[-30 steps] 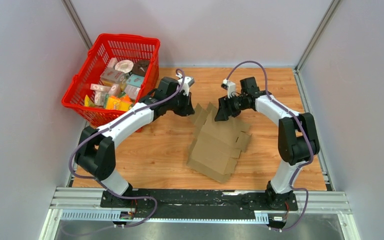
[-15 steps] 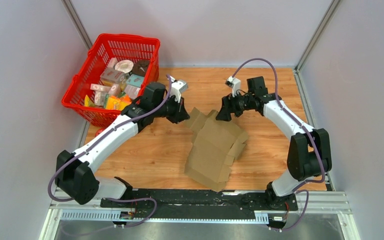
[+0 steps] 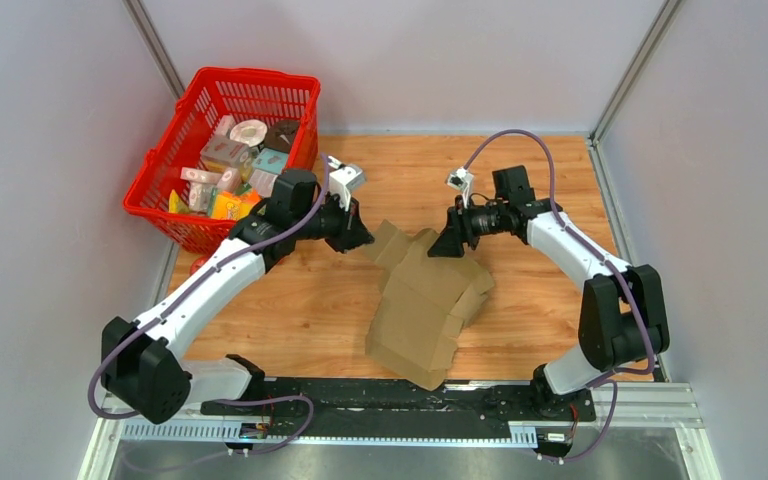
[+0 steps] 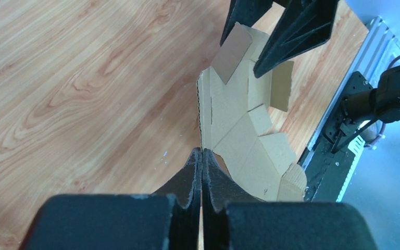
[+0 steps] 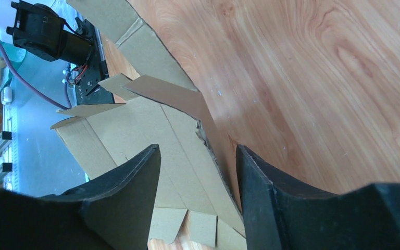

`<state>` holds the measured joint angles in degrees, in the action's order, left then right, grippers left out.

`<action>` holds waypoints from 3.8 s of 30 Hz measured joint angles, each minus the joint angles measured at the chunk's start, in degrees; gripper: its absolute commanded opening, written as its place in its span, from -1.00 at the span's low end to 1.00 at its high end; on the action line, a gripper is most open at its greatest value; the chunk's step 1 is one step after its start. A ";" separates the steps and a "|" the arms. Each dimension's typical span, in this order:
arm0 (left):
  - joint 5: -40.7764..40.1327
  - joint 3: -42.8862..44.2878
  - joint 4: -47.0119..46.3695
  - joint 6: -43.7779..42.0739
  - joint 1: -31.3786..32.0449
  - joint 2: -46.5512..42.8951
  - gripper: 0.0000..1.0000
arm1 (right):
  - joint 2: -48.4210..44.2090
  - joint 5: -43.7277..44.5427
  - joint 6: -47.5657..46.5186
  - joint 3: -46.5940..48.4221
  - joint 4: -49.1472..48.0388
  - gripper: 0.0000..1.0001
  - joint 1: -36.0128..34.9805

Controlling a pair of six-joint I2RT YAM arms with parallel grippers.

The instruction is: Fold the paper box

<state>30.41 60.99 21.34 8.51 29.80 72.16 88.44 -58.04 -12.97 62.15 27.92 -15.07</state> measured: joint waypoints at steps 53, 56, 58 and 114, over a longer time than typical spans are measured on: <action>-17.16 32.06 -0.52 14.21 9.70 26.47 -0.87 | -17.59 20.26 33.66 -10.78 -21.81 -1.00 -3.67; -16.83 29.59 -2.01 14.86 10.78 26.01 -0.89 | -17.59 20.31 33.73 -10.78 -21.84 -1.00 -3.67; -16.81 27.67 -2.95 15.32 11.72 25.62 -0.92 | -17.59 20.26 33.75 -10.80 -21.88 -1.00 -3.67; -28.35 5.22 -2.78 18.53 2.01 -3.13 -0.97 | -19.78 17.14 35.36 -14.75 -26.91 -1.00 -3.23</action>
<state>2.07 66.22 18.57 27.05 31.81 69.04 68.66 -40.91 22.39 47.40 1.02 -18.31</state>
